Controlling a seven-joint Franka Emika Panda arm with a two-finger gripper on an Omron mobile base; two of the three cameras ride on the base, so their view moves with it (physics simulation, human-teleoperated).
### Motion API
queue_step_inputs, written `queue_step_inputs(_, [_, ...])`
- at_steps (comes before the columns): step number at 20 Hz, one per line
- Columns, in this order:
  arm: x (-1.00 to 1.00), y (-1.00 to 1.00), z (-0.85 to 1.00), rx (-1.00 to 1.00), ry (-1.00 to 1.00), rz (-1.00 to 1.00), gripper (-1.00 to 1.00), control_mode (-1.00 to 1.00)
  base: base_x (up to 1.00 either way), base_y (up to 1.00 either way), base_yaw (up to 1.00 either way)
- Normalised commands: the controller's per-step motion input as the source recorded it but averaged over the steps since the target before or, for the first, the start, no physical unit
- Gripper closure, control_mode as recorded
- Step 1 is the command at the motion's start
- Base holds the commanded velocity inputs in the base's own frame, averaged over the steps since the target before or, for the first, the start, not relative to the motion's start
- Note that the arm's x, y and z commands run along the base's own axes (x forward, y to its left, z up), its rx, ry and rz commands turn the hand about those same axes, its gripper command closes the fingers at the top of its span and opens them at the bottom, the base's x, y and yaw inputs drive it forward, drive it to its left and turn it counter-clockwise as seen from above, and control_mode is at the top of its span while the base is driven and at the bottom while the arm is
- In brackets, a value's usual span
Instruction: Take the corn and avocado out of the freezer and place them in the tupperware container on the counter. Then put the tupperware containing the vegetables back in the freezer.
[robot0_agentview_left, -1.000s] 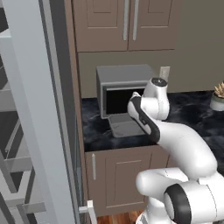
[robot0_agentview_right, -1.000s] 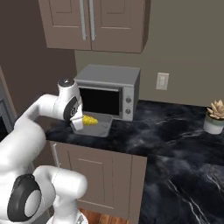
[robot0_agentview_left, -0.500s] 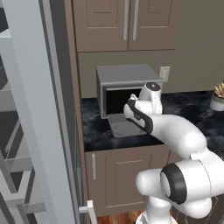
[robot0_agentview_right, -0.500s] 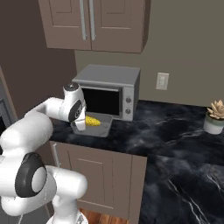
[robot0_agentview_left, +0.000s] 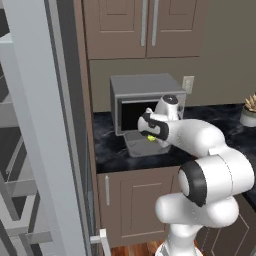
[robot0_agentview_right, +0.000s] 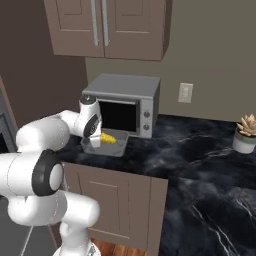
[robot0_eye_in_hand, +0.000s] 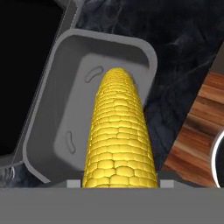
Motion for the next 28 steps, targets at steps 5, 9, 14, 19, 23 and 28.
queue_step_inputs(5, [0.42,0.1,-0.26,0.01,0.03,-0.02,1.0,-1.0,0.0,0.0,0.0])
queue_step_inputs(9, [0.34,0.07,-0.26,0.0,0.01,-0.02,1.0,-1.0,0.0,0.0,0.0])
queue_step_inputs(14, [0.36,0.03,-0.27,0.0,0.01,-0.02,-1.0,-1.0,0.0,0.0,0.0])
queue_step_inputs(19, [0.19,0.0,-0.12,0.02,0.0,-0.01,-1.0,-1.0,0.0,0.0,0.0])
queue_step_inputs(23, [0.0,0.0,-0.02,0.02,0.0,0.0,-1.0,-1.0,0.0,0.0,0.0])
queue_step_inputs(28, [-0.16,0.0,0.12,0.03,-0.02,-0.01,-1.0,-1.0,0.0,0.0,0.0])
